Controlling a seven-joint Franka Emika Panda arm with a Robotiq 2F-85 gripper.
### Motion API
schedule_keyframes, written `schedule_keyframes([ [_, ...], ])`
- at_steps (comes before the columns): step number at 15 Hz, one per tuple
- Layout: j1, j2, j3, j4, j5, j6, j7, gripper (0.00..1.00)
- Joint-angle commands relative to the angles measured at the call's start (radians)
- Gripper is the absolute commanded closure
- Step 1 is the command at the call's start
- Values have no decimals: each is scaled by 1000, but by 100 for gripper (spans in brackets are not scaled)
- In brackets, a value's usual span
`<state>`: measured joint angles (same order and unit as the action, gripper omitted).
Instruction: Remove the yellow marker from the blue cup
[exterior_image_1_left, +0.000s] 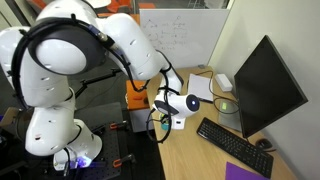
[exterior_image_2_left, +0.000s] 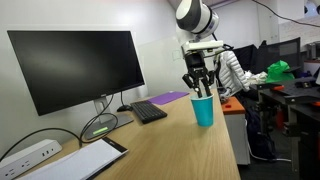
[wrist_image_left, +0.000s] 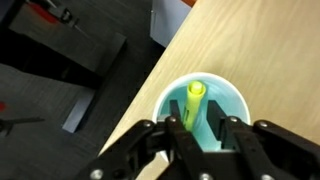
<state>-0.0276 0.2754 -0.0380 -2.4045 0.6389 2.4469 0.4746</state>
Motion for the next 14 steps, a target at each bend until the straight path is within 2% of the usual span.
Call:
schedule_keyframes([
  [1, 5, 29, 0, 26, -22, 6, 1, 65],
  [5, 5, 51, 1, 45, -24, 4, 0, 66],
  [7, 4, 63, 2, 53, -21, -5, 0, 73],
  [14, -7, 104, 10, 81, -8, -38, -15, 81],
])
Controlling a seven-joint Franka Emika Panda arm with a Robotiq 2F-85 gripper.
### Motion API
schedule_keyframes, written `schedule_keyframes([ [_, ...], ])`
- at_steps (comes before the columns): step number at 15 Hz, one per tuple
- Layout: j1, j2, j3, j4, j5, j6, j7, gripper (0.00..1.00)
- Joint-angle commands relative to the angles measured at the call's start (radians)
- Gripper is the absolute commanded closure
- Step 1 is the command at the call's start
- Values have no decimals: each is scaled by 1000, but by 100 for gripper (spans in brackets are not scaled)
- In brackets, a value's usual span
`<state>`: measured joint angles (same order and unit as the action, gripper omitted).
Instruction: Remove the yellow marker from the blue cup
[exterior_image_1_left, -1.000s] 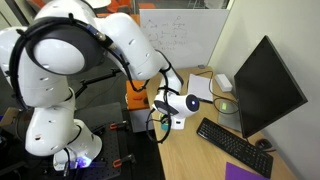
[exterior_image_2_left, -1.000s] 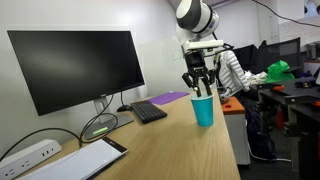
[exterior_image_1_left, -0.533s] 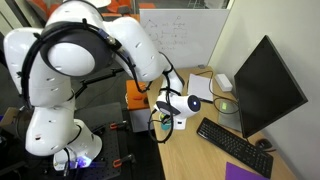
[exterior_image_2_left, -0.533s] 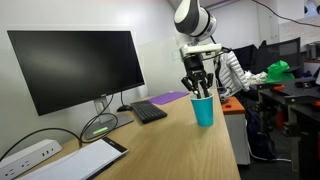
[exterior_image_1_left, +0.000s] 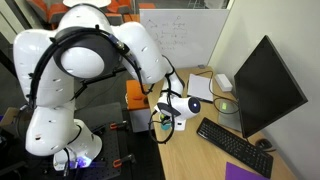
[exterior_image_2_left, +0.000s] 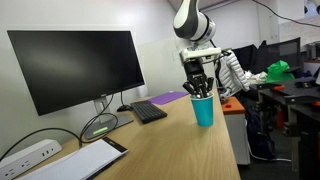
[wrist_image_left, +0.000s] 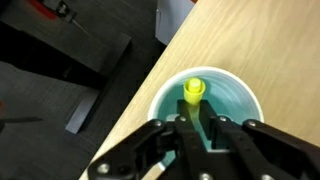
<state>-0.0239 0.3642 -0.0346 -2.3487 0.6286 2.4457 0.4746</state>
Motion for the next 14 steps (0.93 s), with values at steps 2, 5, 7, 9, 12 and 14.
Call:
schedule_keyframes([
  [2, -13, 22, 7, 33, 5, -44, -17, 90],
  [5, -16, 21, 8, 36, 9, -47, -21, 97],
  [7, -19, 15, 8, 37, 11, -50, -25, 97],
  [9, -23, 3, 8, 36, 14, -52, -32, 100],
  [12, -27, -13, 7, 36, 14, -53, -37, 100],
  [14, -28, -16, 5, 39, 10, -59, -34, 100],
])
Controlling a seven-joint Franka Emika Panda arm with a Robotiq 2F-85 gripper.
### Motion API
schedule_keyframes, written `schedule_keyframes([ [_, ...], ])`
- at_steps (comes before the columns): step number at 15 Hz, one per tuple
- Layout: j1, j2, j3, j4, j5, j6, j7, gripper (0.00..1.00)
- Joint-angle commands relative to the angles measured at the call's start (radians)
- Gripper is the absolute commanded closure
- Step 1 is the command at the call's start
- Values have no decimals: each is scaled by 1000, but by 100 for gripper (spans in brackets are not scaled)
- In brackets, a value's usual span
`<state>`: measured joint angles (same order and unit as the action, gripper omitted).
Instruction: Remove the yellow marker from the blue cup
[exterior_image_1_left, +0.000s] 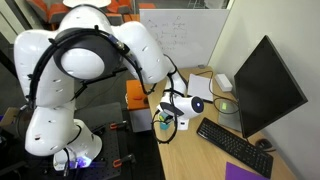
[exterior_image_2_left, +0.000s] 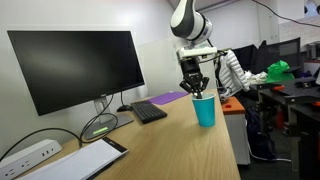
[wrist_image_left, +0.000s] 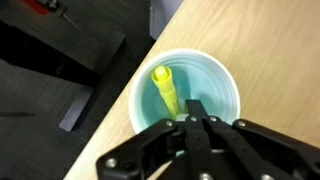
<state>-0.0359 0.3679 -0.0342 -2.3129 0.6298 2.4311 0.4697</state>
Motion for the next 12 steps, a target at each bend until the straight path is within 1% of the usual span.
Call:
schedule_keyframes([
  [1, -17, -20, 5, 4, 7, -50, -31, 76],
  [2, -16, -19, 3, 4, 2, -54, -29, 73],
  [4, -16, -13, 5, 6, -1, -63, -46, 60],
  [5, -15, -10, 7, 6, -1, -64, -55, 51],
  [6, -15, -6, 9, 8, 1, -66, -61, 44],
  [7, -16, -3, 11, 9, 4, -67, -76, 42],
  [8, -15, 3, 12, 12, 2, -70, -81, 45],
  [9, -12, 7, 12, 13, -4, -71, -85, 45],
  [10, -11, 14, 15, 15, -4, -73, -87, 50],
  [12, -11, 27, 22, 20, -4, -73, -104, 52],
])
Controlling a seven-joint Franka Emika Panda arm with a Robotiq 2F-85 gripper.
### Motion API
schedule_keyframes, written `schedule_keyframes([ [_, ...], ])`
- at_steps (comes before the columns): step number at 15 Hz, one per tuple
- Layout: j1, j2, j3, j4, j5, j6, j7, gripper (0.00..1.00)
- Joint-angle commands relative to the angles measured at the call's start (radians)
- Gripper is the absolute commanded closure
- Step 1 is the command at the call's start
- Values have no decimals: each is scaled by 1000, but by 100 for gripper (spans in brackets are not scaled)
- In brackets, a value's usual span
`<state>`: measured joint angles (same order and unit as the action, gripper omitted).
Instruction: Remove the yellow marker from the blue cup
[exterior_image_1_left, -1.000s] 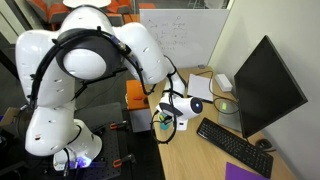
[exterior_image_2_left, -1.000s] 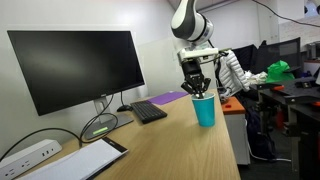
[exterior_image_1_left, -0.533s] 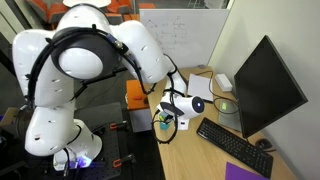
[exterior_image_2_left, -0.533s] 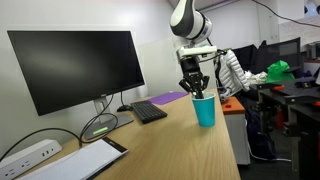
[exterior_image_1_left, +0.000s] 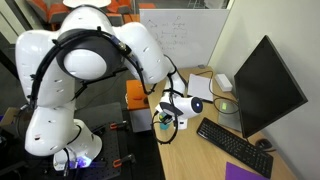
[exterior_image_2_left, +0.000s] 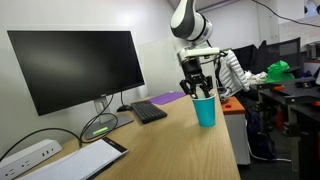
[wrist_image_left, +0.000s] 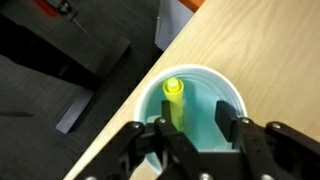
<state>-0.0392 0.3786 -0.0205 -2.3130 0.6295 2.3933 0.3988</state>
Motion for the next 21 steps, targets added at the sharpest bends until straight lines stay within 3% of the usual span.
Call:
schedule_keyframes([
  [1, -7, 22, 12, 21, -4, -37, -38, 56],
  [5, -2, 30, 11, 33, -23, -51, -42, 63],
  [7, -1, 36, 8, 42, -33, -58, -35, 75],
  [8, -2, 39, 8, 45, -37, -61, -35, 92],
  [9, -5, 41, 8, 50, -39, -66, -38, 97],
  [13, -10, 41, 11, 59, -36, -72, -48, 100],
  [14, -10, 41, 11, 62, -36, -73, -50, 96],
  [15, -10, 41, 11, 64, -38, -75, -52, 73],
  [17, -8, 39, 13, 66, -45, -66, -74, 69],
  [21, -2, 31, 22, 70, -65, -51, -153, 42],
])
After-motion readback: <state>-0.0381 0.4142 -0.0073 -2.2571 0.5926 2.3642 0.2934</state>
